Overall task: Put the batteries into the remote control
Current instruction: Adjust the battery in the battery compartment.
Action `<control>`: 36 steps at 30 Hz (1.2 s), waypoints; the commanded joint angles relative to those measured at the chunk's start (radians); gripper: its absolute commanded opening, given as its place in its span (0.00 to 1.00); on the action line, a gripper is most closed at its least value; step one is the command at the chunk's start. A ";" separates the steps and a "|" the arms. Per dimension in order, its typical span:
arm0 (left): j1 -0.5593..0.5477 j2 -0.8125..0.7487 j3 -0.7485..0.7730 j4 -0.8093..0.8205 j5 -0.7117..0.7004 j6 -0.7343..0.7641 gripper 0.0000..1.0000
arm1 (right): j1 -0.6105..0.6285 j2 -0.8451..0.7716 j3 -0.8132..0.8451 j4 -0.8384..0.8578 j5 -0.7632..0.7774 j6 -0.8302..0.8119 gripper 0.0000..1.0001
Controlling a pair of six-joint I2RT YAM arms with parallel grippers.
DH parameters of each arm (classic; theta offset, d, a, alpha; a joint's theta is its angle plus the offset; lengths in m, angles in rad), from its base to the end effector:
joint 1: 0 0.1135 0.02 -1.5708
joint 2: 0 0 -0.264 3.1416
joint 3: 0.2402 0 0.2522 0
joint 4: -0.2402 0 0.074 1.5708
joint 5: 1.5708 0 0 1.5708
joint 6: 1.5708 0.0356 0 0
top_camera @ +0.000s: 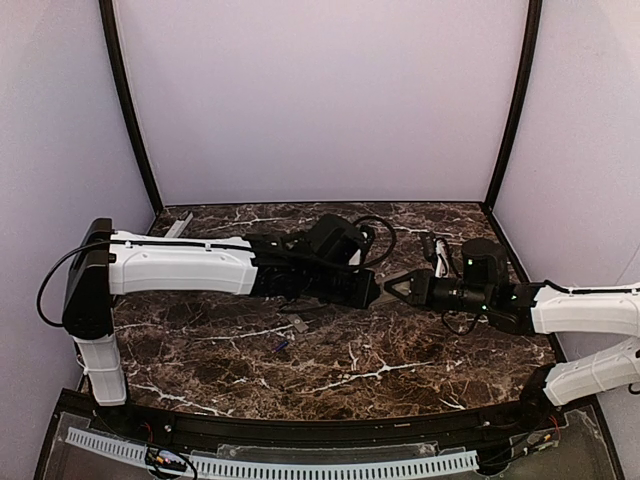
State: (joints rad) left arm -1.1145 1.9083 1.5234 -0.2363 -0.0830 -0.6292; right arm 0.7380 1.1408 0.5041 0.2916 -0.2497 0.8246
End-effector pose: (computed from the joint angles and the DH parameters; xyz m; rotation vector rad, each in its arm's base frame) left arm 0.1992 -0.3991 0.2625 0.5123 2.2768 -0.8557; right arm 0.1751 0.1711 0.2194 -0.0951 2.1254 1.2382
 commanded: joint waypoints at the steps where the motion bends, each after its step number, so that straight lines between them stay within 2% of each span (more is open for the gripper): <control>1: 0.035 0.056 -0.010 -0.156 -0.079 -0.008 0.17 | 0.015 -0.055 0.009 0.195 -0.075 0.013 0.00; 27: 0.050 0.095 -0.018 -0.172 -0.069 -0.031 0.18 | 0.014 -0.087 -0.016 0.289 -0.116 0.002 0.00; 36: 0.051 0.076 -0.023 -0.130 -0.056 0.007 0.21 | 0.012 -0.060 0.006 0.145 -0.046 -0.005 0.00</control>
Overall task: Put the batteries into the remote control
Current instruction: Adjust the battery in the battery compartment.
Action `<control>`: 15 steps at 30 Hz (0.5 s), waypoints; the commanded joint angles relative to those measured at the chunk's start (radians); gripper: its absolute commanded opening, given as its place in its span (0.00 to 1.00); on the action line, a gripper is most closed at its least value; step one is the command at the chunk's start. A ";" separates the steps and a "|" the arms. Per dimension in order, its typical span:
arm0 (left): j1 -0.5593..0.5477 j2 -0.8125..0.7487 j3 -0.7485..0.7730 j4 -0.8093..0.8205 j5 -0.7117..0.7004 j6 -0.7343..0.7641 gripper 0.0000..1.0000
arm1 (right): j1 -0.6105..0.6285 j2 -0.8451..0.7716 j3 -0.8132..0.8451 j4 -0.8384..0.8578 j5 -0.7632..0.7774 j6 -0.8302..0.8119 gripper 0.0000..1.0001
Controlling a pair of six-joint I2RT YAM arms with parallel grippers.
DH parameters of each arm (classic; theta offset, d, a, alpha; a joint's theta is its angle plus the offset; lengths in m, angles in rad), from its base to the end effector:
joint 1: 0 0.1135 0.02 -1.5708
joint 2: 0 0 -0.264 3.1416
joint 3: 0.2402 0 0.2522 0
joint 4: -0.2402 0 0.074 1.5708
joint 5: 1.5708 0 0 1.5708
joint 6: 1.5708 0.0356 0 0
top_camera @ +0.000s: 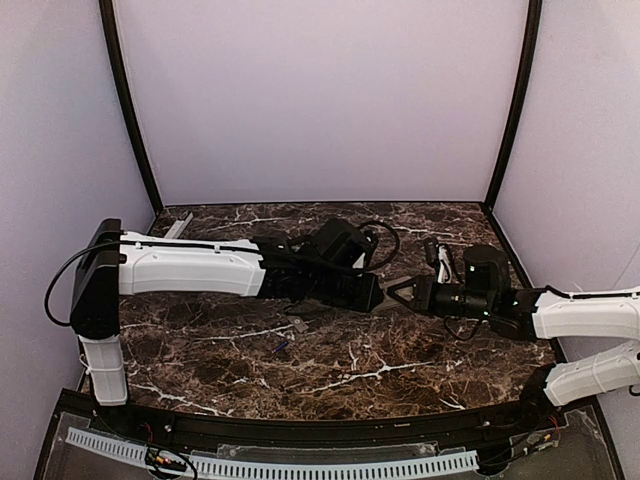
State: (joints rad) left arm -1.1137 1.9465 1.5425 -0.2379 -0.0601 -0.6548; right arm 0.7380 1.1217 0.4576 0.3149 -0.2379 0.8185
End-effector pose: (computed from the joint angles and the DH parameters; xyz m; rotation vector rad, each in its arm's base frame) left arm 0.2020 -0.4059 0.2524 0.5036 2.3129 -0.8720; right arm 0.1699 0.1659 0.2104 -0.0919 2.1253 1.2224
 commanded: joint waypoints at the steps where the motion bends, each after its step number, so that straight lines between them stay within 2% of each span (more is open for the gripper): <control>1: 0.051 0.025 -0.043 -0.117 -0.065 0.038 0.21 | 0.011 -0.040 0.052 0.108 -0.046 0.001 0.00; 5: 0.053 -0.013 -0.041 -0.072 -0.034 0.084 0.23 | 0.002 -0.039 0.053 0.046 -0.017 0.001 0.00; 15: 0.056 -0.120 -0.062 0.056 0.012 0.182 0.31 | -0.009 -0.020 0.033 0.034 -0.018 -0.003 0.00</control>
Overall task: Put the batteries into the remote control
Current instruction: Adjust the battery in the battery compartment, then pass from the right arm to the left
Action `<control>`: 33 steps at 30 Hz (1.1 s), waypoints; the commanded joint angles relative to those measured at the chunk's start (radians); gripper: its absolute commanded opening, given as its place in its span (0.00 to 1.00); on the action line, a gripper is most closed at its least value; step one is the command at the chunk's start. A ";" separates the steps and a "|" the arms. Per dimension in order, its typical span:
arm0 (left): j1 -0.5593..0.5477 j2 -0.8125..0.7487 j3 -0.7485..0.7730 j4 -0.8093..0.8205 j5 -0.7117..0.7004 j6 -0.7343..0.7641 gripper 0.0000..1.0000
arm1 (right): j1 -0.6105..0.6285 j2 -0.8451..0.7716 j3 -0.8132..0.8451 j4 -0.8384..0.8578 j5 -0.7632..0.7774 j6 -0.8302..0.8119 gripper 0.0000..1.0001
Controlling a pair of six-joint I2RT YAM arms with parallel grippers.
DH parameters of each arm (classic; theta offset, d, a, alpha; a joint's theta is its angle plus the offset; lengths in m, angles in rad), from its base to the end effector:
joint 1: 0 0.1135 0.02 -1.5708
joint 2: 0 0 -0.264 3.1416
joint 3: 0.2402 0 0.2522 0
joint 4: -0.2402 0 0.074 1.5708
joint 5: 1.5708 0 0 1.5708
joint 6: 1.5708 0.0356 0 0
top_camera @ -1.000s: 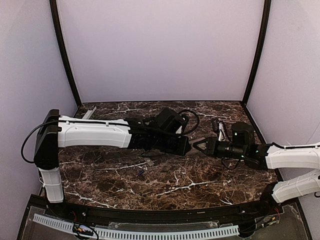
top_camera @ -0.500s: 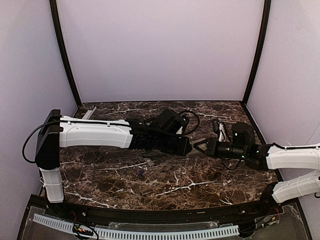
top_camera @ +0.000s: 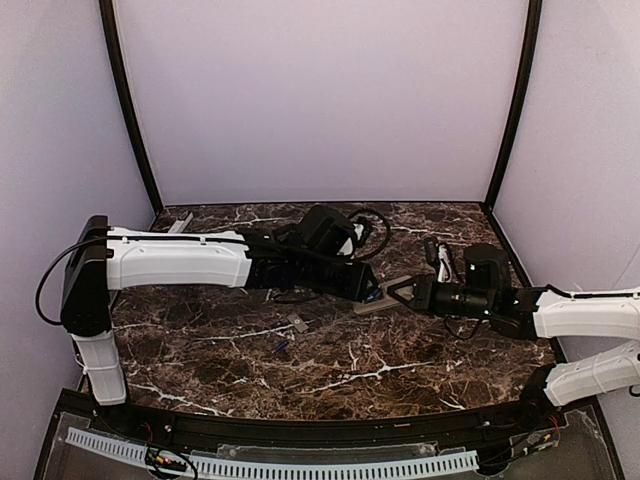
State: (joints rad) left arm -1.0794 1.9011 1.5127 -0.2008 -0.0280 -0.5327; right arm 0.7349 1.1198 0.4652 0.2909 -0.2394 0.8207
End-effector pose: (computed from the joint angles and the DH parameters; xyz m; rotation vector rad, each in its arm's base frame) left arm 0.2114 -0.3929 0.2651 0.6045 2.2199 -0.8649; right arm 0.1704 0.1654 0.2109 -0.0853 2.1410 1.2160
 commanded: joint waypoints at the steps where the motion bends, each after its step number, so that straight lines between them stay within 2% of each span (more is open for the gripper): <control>1: 0.024 -0.085 -0.043 0.031 -0.002 0.064 0.32 | -0.007 -0.015 0.025 0.060 -0.019 -0.006 0.00; 8: 0.059 -0.136 -0.098 0.055 0.043 0.113 0.44 | -0.050 0.020 0.031 0.089 -0.084 -0.020 0.00; 10: 0.073 -0.166 -0.135 0.062 0.082 0.151 0.50 | -0.068 0.037 0.028 0.122 -0.138 -0.034 0.00; 13: 0.088 -0.218 -0.199 0.063 0.068 0.224 0.61 | -0.090 0.056 0.019 0.197 -0.237 -0.087 0.00; 14: 0.152 -0.249 -0.244 0.088 0.087 0.239 0.63 | -0.094 0.059 0.021 0.207 -0.268 -0.110 0.00; 15: 0.109 -0.262 -0.264 0.098 0.090 0.268 0.68 | -0.097 0.060 0.024 0.216 -0.295 -0.131 0.00; 19: 0.102 -0.320 -0.344 0.113 0.079 0.329 0.72 | -0.103 0.071 0.061 0.198 -0.397 -0.202 0.00; 22: 0.109 -0.324 -0.356 0.101 0.134 0.371 0.72 | -0.105 0.110 0.086 0.179 -0.453 -0.225 0.00; 27: 0.098 -0.352 -0.403 0.113 0.182 0.567 0.83 | -0.112 0.192 0.109 0.196 -0.518 -0.223 0.00; 30: 0.060 -0.374 -0.441 0.125 0.141 0.725 0.87 | -0.114 0.232 0.117 0.220 -0.564 -0.205 0.00; 33: 0.018 -0.368 -0.460 0.138 0.092 0.823 0.88 | -0.114 0.255 0.112 0.256 -0.590 -0.186 0.00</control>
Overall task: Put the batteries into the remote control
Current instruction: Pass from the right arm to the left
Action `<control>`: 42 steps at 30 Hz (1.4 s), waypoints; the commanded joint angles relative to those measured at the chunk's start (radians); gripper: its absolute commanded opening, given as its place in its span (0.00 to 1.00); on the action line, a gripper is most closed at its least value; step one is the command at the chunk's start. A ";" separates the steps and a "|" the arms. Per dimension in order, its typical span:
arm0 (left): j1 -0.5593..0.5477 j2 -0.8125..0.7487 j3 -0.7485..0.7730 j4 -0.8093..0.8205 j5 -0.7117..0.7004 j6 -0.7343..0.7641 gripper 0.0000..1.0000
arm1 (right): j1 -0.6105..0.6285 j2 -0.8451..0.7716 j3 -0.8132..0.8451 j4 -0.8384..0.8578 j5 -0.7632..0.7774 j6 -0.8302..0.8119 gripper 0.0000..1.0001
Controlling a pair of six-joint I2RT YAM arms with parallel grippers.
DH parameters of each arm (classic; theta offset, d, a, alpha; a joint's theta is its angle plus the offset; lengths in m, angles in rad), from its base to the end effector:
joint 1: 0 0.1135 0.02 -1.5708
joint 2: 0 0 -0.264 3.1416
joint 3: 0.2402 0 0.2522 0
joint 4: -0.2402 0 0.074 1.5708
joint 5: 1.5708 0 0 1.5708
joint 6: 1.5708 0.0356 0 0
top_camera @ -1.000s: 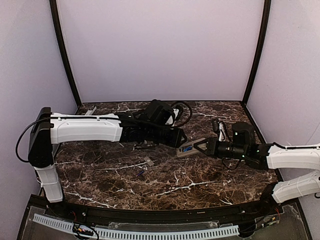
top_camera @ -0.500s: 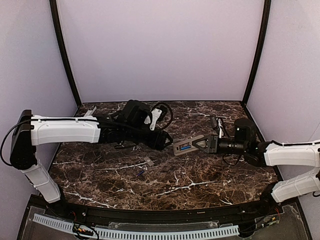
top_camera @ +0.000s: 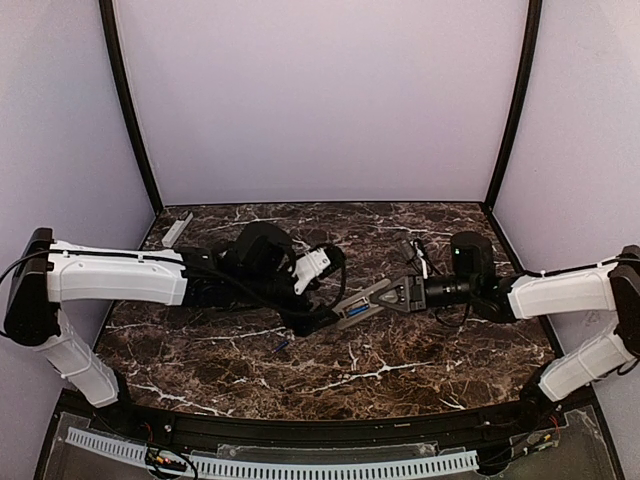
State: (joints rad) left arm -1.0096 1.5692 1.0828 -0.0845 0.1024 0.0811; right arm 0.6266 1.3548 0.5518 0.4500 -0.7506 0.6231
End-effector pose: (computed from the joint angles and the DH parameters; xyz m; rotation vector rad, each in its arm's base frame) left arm 0.1865 -0.3035 0.2569 1.1987 1.8565 -0.6415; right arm 0.2049 0.1783 0.2022 -0.5727 2.0708 1.5071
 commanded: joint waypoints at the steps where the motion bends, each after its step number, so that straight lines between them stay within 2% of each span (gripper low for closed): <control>1: -0.065 -0.031 -0.030 0.024 -0.042 0.233 0.88 | -0.006 0.023 0.023 0.107 -0.083 0.016 0.00; 5: -0.085 0.022 -0.002 0.056 -0.066 0.256 0.88 | -0.005 0.039 0.019 0.134 -0.101 0.031 0.00; 11: -0.112 0.125 0.089 0.011 -0.115 0.279 0.84 | -0.004 0.065 0.006 0.195 -0.132 0.062 0.00; 15: -0.117 0.154 0.114 0.008 -0.161 0.271 0.78 | -0.004 0.073 0.004 0.201 -0.142 0.066 0.00; 23: -0.125 0.161 0.125 0.013 -0.214 0.263 0.58 | -0.004 0.102 -0.010 0.209 -0.132 0.077 0.00; 27: -0.126 0.161 0.121 0.009 -0.219 0.252 0.52 | -0.004 0.110 -0.016 0.209 -0.120 0.083 0.00; 33: -0.132 0.153 0.118 0.007 -0.235 0.238 0.62 | -0.004 0.119 -0.021 0.205 -0.113 0.091 0.00; 39: -0.141 0.130 0.121 0.022 -0.250 0.251 0.64 | -0.004 0.124 -0.022 0.207 -0.104 0.098 0.00; 42: -0.141 0.140 0.133 0.018 -0.254 0.251 0.61 | -0.005 0.124 -0.021 0.203 -0.099 0.098 0.00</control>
State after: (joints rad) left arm -1.1442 1.7363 1.1854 -0.0605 -0.1345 0.3187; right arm 0.6250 1.4700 0.5377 0.6395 -0.8558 0.7155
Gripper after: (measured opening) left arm 0.627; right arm 0.202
